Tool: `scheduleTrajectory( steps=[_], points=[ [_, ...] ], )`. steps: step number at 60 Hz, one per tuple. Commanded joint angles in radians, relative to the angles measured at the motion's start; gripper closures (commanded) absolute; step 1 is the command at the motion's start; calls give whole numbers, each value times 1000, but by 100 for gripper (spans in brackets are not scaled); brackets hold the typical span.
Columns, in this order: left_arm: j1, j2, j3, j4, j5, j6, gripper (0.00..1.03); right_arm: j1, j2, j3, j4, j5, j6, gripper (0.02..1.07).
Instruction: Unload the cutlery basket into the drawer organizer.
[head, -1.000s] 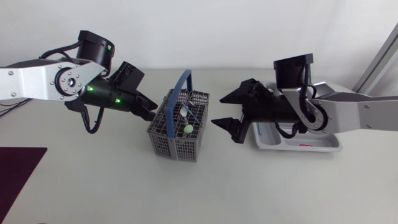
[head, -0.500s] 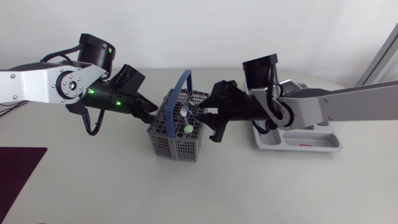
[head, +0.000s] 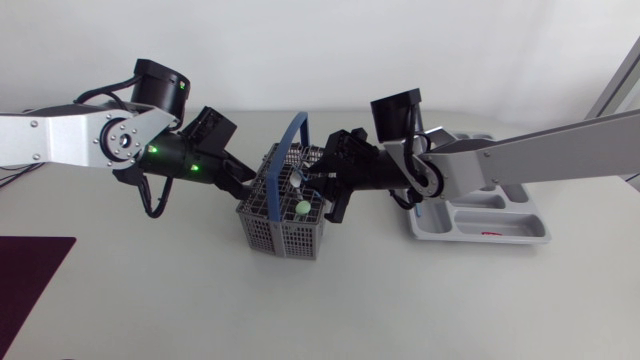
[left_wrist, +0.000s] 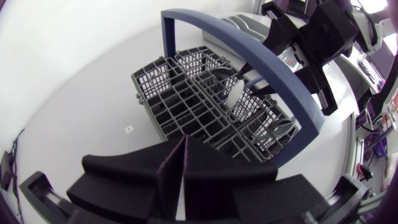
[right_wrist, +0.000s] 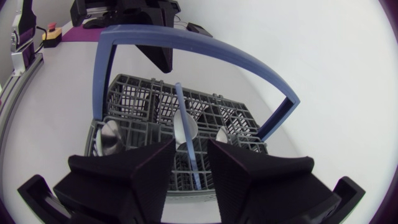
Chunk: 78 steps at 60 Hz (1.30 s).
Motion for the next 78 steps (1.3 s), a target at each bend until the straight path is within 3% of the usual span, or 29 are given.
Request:
scheduleTrajectory(
  steps=[1,4,7,17,24,49,78],
  points=[
    [2,33,-8,8,6,17,85,10,24,22,11,6,-15,71],
    [2,36,-7,10,6,19,85,11,29,25,11,8,-15,71],
    [2,37,-5,10,6,19,85,14,30,29,11,9,-15,79],
    [5,37,-8,12,6,22,85,31,42,39,11,26,-18,83],
    [6,39,-14,15,6,25,85,42,52,46,10,42,-19,101],
    [-12,39,-10,16,6,17,85,27,-117,-18,-30,40,4,101],
    [-38,14,-14,15,6,6,85,2,-399,-61,-88,-26,194,102]
  ],
)
